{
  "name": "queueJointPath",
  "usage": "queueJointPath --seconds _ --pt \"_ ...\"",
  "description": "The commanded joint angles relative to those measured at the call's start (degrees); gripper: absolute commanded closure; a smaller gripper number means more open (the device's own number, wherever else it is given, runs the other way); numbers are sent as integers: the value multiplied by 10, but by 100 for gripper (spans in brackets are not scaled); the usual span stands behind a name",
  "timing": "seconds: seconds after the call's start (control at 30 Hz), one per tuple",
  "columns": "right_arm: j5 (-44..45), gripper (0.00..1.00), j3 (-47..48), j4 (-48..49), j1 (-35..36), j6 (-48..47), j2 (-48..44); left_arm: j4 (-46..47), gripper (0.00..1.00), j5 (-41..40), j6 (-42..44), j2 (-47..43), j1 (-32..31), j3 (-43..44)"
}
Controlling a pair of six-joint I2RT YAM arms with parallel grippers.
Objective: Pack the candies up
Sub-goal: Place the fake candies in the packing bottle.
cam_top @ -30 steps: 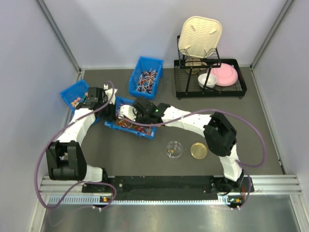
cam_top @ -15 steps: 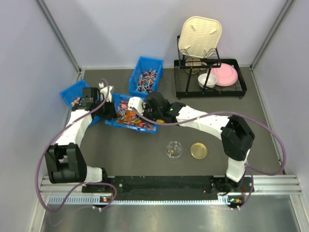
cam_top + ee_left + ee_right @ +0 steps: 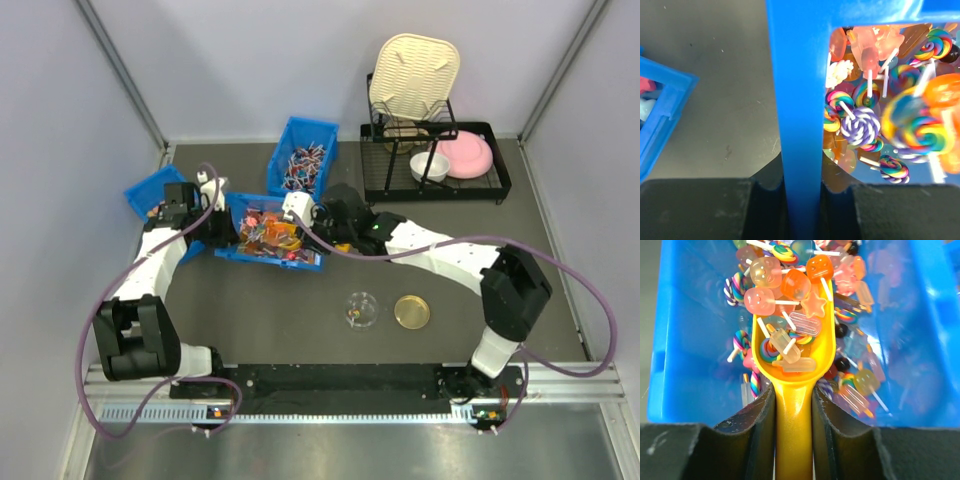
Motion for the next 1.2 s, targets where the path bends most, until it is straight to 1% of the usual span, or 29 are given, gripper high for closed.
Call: queueJointPath --seconds 0.0,0.33,0.6,0.83,0.9,1.17 --pt "-9 100 -23 71 -16 5 -67 72 100 103 -39 -36 8 12" --pt "-7 100 -57 91 -33 10 -145 70 100 102 -36 -31 18 10" --pt "-24 100 -103 78 -63 0 -257 71 100 100 -36 -31 20 9" --pt "-41 100 -175 26 -68 -46 -352 73 100 100 -36 -29 22 7" --pt "-48 100 -192 1 -68 -56 -375 74 100 99 -36 -28 22 6" --pt "-58 100 -272 -99 -68 -99 -516 74 100 93 -37 -29 23 6"
